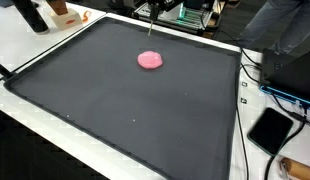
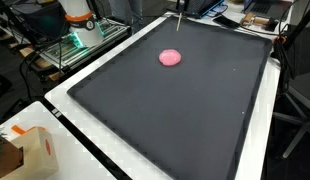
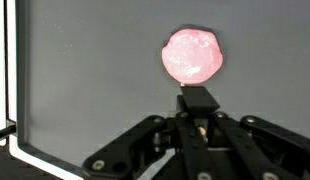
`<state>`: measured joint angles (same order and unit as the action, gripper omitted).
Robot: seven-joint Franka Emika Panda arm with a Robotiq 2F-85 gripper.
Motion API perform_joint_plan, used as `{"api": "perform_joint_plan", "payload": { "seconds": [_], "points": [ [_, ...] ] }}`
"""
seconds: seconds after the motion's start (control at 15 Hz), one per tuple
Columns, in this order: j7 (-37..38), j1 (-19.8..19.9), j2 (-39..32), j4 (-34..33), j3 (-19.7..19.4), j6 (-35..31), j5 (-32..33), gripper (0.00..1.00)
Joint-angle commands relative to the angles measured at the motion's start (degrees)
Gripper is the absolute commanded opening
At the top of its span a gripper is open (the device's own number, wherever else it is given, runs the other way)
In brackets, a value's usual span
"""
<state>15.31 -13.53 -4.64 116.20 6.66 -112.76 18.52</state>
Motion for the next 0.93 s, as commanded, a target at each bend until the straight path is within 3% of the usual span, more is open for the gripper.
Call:
{"api": "perform_joint_plan", "payload": {
  "seconds": [0.0, 0.33, 0.4, 0.87],
  "points": [
    [-5.4, 1.7, 3.7, 2.2, 0.9, -1.0, -3.0, 0.03],
    [-11.9, 2.5, 6.3, 1.3, 1.1, 0.4, -6.7, 0.03],
    [-9.1, 2.3, 4.1, -0.1, 1.2, 0.1, -4.9, 0.12],
    [-10.7, 2.5, 5.1, -0.1, 1.3, 0.2, -5.7, 0.12]
  ]
}}
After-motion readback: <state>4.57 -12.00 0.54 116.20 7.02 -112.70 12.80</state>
